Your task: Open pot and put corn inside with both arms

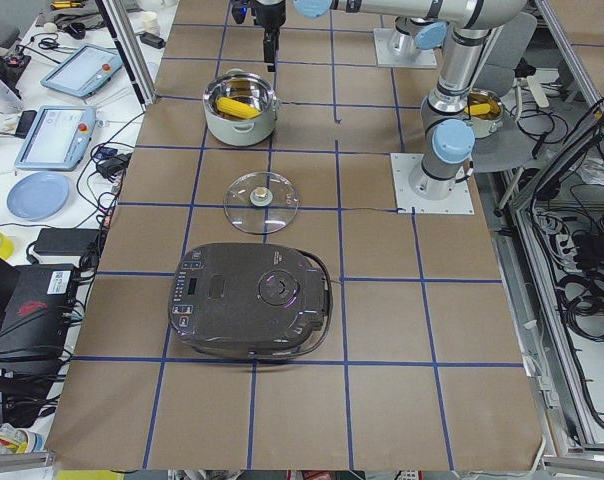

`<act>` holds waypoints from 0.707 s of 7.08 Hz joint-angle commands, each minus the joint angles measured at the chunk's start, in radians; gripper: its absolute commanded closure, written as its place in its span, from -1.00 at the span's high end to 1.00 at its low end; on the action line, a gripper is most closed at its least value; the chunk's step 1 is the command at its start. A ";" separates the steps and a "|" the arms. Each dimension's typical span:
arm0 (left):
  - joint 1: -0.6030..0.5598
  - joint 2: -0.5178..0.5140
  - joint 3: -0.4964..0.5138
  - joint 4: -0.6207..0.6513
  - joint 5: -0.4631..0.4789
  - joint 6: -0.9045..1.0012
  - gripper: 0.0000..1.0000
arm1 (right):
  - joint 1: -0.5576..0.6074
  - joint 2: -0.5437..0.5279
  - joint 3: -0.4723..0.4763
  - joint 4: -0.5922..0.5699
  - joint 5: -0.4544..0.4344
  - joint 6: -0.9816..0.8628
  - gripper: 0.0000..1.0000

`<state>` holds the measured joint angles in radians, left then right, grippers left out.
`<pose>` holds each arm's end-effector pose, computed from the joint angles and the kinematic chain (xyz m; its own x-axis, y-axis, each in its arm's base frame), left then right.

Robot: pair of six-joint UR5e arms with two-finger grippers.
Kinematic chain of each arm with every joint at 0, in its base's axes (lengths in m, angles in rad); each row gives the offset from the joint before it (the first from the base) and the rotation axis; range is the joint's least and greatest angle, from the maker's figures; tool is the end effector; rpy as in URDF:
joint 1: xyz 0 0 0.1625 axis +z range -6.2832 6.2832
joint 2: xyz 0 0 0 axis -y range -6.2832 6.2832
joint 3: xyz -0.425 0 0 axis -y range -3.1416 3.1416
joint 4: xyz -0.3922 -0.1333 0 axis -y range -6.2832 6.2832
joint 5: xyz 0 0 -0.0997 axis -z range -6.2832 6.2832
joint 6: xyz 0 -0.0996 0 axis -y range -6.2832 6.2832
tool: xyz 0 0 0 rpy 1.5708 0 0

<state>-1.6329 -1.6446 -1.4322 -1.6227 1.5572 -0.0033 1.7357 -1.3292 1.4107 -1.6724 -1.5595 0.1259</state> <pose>-0.1669 -0.5143 0.5134 -0.9982 0.0589 0.0136 0.0588 0.9982 -0.0128 0.2302 -0.5641 0.4457 -0.9991 -0.0392 -0.0137 -0.0390 0.9991 -0.0185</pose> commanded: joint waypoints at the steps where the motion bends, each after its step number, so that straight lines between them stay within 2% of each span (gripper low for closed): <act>1: -0.028 0.028 -0.008 -0.002 0.001 -0.018 1.00 | -0.038 -0.177 0.149 0.005 -0.042 -0.069 1.00; 3: -0.027 0.034 -0.013 0.000 0.000 -0.017 1.00 | -0.045 -0.200 0.166 -0.003 -0.043 -0.188 1.00; 5: -0.021 0.034 -0.011 0.000 -0.002 -0.017 1.00 | -0.051 -0.202 0.168 -0.065 -0.045 -0.200 0.98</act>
<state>-1.6577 -1.6115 -1.4439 -1.6230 1.5566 -0.0206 1.6899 -1.5286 1.5762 -1.6971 -1.6030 -0.0612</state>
